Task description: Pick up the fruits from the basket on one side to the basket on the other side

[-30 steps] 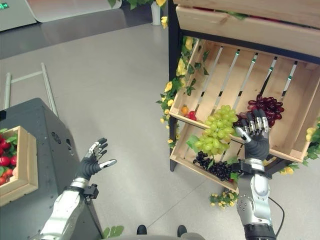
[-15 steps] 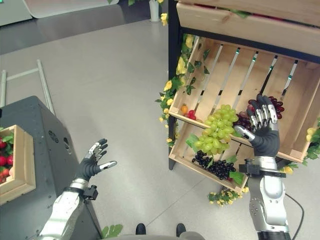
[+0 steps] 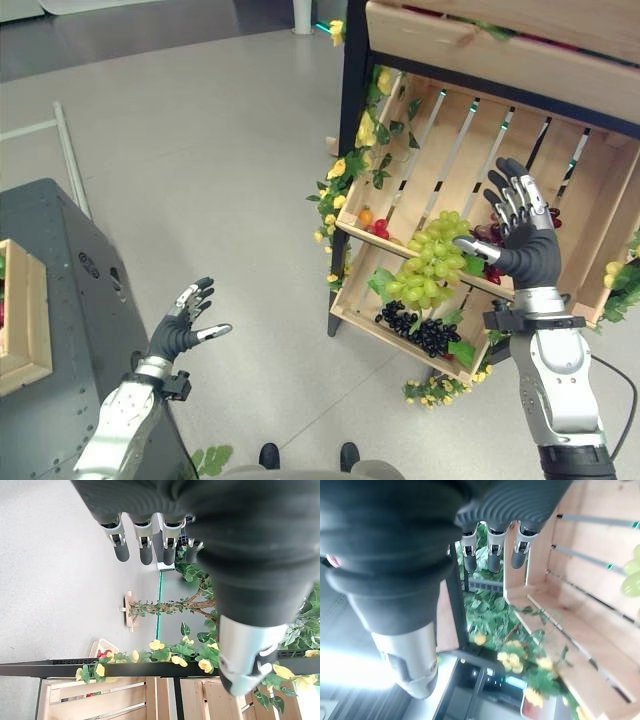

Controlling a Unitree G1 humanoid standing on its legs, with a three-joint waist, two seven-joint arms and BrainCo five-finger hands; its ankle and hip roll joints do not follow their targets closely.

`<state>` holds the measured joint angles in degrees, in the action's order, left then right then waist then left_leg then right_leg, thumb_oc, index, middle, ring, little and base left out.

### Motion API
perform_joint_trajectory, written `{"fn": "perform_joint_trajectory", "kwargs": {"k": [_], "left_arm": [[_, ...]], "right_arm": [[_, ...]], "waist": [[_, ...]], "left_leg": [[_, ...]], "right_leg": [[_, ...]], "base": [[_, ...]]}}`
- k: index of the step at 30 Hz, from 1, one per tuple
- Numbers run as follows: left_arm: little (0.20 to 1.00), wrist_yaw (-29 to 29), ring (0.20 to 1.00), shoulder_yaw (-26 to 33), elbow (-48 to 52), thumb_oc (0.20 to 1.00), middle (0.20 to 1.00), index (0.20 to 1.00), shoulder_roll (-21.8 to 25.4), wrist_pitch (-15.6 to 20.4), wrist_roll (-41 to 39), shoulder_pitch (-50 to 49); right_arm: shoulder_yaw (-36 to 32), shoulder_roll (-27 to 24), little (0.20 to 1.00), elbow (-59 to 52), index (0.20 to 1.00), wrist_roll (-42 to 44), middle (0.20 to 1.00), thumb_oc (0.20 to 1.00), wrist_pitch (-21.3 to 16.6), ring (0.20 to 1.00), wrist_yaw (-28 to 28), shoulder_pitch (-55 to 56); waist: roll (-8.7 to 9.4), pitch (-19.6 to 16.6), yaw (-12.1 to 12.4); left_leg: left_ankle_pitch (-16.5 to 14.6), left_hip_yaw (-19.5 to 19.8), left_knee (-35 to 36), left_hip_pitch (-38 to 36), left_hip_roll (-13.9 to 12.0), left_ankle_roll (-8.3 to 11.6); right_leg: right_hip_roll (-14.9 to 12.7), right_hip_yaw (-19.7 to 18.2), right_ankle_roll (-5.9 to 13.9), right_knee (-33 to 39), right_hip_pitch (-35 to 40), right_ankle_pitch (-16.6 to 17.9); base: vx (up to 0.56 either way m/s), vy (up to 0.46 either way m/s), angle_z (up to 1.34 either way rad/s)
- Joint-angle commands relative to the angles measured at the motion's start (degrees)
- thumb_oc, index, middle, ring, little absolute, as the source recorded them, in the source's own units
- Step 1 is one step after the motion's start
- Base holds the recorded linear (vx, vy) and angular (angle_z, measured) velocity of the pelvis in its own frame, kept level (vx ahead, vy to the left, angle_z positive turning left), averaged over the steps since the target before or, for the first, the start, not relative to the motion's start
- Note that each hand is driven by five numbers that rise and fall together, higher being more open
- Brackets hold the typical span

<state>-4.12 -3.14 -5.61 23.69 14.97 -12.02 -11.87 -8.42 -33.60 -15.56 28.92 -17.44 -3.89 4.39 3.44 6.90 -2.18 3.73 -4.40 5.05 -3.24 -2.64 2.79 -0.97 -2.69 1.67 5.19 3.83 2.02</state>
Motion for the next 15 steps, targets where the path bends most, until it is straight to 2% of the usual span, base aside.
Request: {"fn": "perform_joint_trajectory", "kwargs": {"k": [1, 8, 15], "left_arm": [[1.000, 0.0, 1.000, 4.7, 3.6, 1.000, 1.000, 1.000, 4.1, 2.9, 0.5, 1.3], [1.000, 3.2, 1.000, 9.7, 1.6, 1.000, 1.000, 1.000, 3.5, 3.6, 2.2, 1.9], [1.000, 5.0, 1.000, 12.0, 0.0, 1.000, 1.000, 1.000, 2.5, 4.1, 3.1, 2.8]], "right_arm": [[0.5, -3.5, 1.000, -3.2, 1.000, 6.4, 1.000, 1.000, -0.2, 1.000, -6.0, -2.2], [0.9, -3.6, 1.000, -3.4, 1.000, 12.4, 1.000, 1.000, 1.6, 1.000, -12.6, 1.2], [3.1, -2.4, 1.000, -2.4, 1.000, 13.6, 1.000, 1.000, 3.3, 1.000, -16.1, 2.8]], "waist": [[3.43, -1.1, 1.0], [3.07, -1.2, 0.9], [2.58, -1.0, 0.6]], "left_leg": [[-5.0, 0.9, -1.9, -1.8, 2.1, -1.58], [-5.2, 1.1, -1.8, -1.9, 2.2, -1.53], [-5.3, 0.9, -1.9, -2.0, 2.4, -1.51]], "right_leg": [[-2.1, 1.1, 4.82, -4.0, -0.9, -0.4], [-2.3, 1.5, 4.89, -4.0, -0.8, -0.6], [-2.3, 1.3, 4.75, -4.1, -0.8, -0.7]], "base": [[0.00, 0.000, 0.00], [0.00, 0.000, 0.00], [0.00, 0.000, 0.00]]}}
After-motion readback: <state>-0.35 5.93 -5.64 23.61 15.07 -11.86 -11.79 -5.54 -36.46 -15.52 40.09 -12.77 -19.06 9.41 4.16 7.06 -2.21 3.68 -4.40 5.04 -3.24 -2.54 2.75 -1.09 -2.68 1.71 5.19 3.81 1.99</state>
